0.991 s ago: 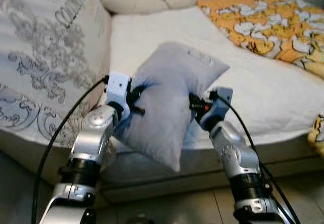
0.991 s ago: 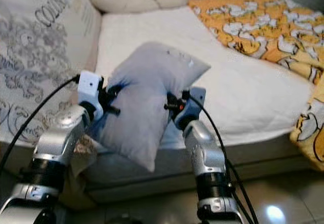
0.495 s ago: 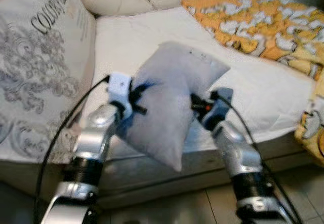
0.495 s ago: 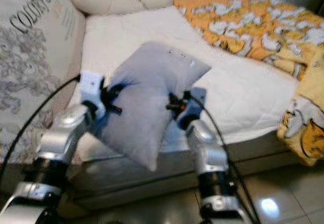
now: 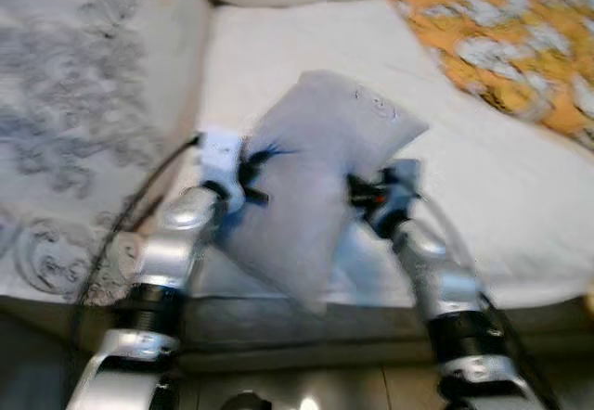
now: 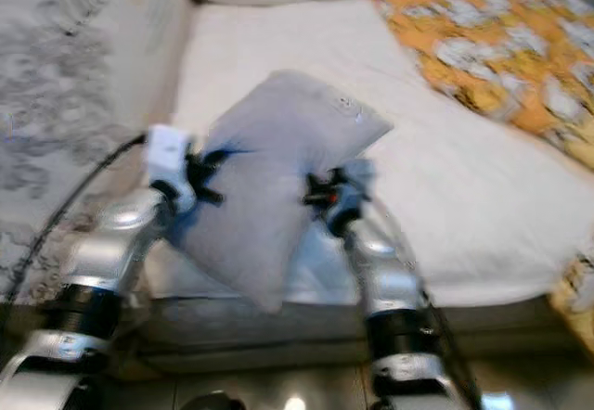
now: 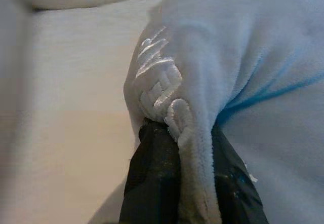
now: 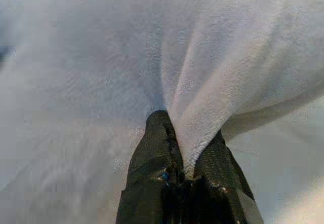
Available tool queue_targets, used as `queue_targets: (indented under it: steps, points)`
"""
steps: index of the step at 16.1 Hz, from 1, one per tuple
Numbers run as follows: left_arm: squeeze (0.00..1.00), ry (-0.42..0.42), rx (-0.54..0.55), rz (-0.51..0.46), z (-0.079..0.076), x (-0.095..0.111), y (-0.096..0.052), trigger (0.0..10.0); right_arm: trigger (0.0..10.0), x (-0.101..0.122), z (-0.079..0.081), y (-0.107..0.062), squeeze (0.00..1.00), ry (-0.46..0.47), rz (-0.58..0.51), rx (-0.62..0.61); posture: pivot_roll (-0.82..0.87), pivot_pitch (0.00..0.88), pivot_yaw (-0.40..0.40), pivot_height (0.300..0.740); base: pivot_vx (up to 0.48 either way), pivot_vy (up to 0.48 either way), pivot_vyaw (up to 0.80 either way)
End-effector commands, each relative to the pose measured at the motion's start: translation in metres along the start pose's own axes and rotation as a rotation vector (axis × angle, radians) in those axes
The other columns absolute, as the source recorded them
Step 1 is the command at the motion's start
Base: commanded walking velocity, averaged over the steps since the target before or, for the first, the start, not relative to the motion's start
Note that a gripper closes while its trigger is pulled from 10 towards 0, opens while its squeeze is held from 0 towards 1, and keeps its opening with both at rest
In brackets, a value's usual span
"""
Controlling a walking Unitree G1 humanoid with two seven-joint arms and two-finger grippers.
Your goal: Clean up the room
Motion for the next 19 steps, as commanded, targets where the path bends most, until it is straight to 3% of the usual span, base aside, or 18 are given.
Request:
queue_targets:
  steps: [1,11,19]
  points:
    - [0.0,0.011,0.003,-0.056,-0.002,0.013,0.002,10.0,10.0,0.003,0.002,0.001,0.0,-0.021,-0.002,0.026,0.07,0.0,0.043,0.74,0.3,0.0,0.78]
    - [0.0,0.043,0.025,-0.044,0.006,0.014,0.005,10.0,10.0,-0.009,-0.022,-0.004,0.0,-0.013,0.048,-0.078,0.05,0.0,0.063,0.74,0.294,0.0,0.08]
    - [0.0,0.04,0.023,-0.042,0.006,0.011,0.005,10.0,10.0,-0.009,-0.022,-0.004,0.0,-0.019,0.041,-0.076,0.04,0.0,0.062,0.74,0.286,0.0,0.0]
Point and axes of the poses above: a point about 5 cm out from each wrist's last joint towards the gripper, its own y axis pointing out of the wrist towards the gripper, its own x axis along the axis of the wrist's last joint, z = x × y, the point moved 1 cm from there along y, pointing out of the wrist towards the gripper, and after that the axes turned 4 degrees about -y, right-handed, at the moved point
